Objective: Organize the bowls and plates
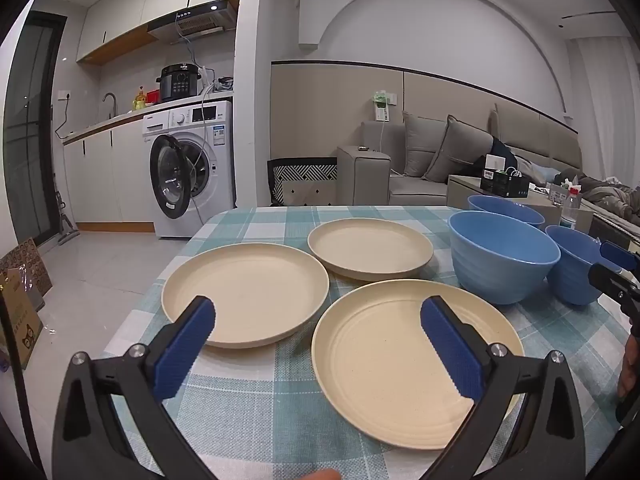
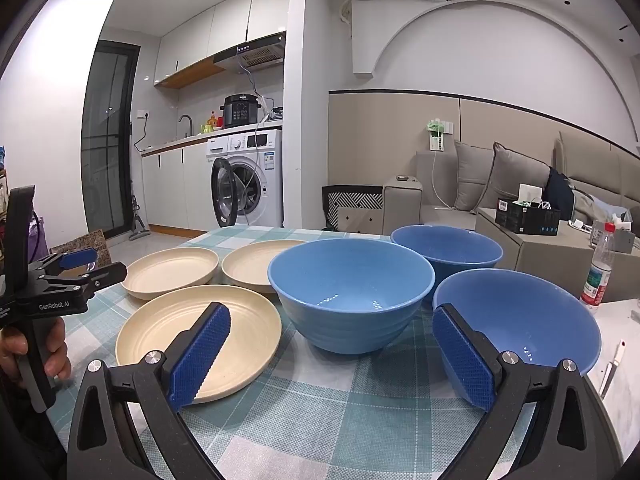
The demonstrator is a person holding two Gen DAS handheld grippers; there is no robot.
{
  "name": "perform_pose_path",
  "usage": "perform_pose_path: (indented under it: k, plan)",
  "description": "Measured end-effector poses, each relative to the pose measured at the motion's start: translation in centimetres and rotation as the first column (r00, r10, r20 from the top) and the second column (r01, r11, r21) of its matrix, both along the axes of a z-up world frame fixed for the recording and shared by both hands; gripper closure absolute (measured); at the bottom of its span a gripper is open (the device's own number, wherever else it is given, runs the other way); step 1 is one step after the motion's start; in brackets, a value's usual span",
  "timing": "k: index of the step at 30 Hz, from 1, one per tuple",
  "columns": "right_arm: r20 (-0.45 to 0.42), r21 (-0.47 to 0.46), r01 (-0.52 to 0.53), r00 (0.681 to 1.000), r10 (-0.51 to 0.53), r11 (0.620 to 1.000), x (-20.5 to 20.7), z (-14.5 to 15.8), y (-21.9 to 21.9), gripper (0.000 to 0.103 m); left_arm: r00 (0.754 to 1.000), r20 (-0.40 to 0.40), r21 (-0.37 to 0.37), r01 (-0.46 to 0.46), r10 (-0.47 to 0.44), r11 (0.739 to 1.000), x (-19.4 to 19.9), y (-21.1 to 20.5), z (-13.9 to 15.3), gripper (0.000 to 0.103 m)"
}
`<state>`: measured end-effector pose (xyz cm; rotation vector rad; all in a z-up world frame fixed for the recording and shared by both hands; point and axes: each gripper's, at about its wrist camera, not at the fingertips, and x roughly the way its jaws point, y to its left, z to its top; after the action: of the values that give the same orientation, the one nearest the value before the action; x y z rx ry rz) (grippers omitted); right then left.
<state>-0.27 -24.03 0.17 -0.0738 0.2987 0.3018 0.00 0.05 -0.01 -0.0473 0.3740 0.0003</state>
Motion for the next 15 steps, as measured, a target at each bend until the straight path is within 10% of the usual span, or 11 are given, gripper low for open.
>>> perform_pose_path:
  k: [15]
  plan:
    - [-0.001, 0.0, 0.0, 1.0, 0.0, 1.0, -0.05, 0.03, -0.03, 0.0, 1.0, 0.004, 0.012, 0.007, -0.007, 1.0, -0.14, -0.3, -0.39, 0.0]
